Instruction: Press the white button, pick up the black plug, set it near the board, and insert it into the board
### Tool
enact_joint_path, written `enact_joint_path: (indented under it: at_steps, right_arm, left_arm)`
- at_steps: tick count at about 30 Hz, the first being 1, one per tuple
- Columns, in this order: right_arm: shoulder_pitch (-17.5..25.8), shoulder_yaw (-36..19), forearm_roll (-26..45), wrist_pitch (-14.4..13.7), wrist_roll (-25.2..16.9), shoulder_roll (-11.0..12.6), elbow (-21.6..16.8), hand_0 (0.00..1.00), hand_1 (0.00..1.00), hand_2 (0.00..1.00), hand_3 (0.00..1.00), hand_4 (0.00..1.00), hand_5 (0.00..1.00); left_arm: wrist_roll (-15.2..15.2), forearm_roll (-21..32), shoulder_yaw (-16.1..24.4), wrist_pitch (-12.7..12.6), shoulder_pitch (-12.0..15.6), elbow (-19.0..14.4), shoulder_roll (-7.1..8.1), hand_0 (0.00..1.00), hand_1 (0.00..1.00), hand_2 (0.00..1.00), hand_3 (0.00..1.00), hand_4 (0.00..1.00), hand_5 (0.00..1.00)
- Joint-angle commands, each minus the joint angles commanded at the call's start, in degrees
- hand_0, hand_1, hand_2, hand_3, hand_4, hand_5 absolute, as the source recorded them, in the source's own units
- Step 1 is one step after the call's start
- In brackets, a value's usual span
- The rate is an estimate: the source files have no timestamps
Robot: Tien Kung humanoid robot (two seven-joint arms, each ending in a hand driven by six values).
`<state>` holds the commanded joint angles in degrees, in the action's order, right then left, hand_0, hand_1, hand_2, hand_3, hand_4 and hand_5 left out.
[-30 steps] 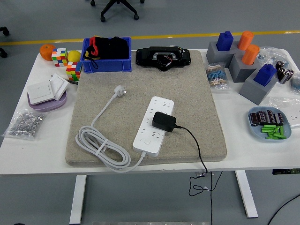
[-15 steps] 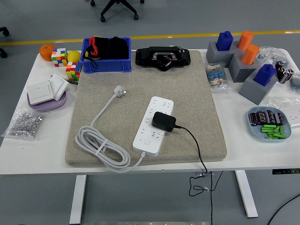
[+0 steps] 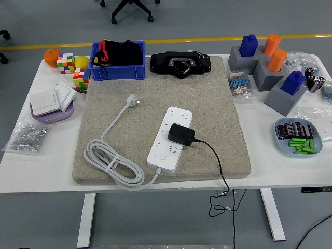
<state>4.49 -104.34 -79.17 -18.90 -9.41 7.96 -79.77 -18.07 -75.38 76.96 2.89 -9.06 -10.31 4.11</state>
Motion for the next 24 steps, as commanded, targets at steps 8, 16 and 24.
enact_joint_path:
  at_steps: [8,16,24]
  right_arm:
    - [-0.1,-0.2,0.1,0.5,0.5,-0.1,0.4,0.878,0.827,0.812,0.784,0.935,0.543]
    - [-0.1,-0.3,-0.2,0.6,0.8,-0.2,0.3,0.878,0.827,0.810,0.784,0.927,0.523]
    - [-0.1,-0.1,-0.4,0.8,0.9,-0.3,0.4,0.870,0.824,0.809,0.781,0.914,0.496]
  left_arm:
    - [0.0,0.1,0.0,0.1,-0.2,0.0,-0.06,0.707,0.662,0.584,0.673,0.652,0.254]
    - [0.0,-0.1,0.2,0.0,-0.1,0.0,-0.12,0.707,0.662,0.586,0.673,0.650,0.252]
    - [0.0,-0.1,0.3,0.0,-0.1,0.0,-0.09,0.706,0.662,0.586,0.674,0.651,0.254]
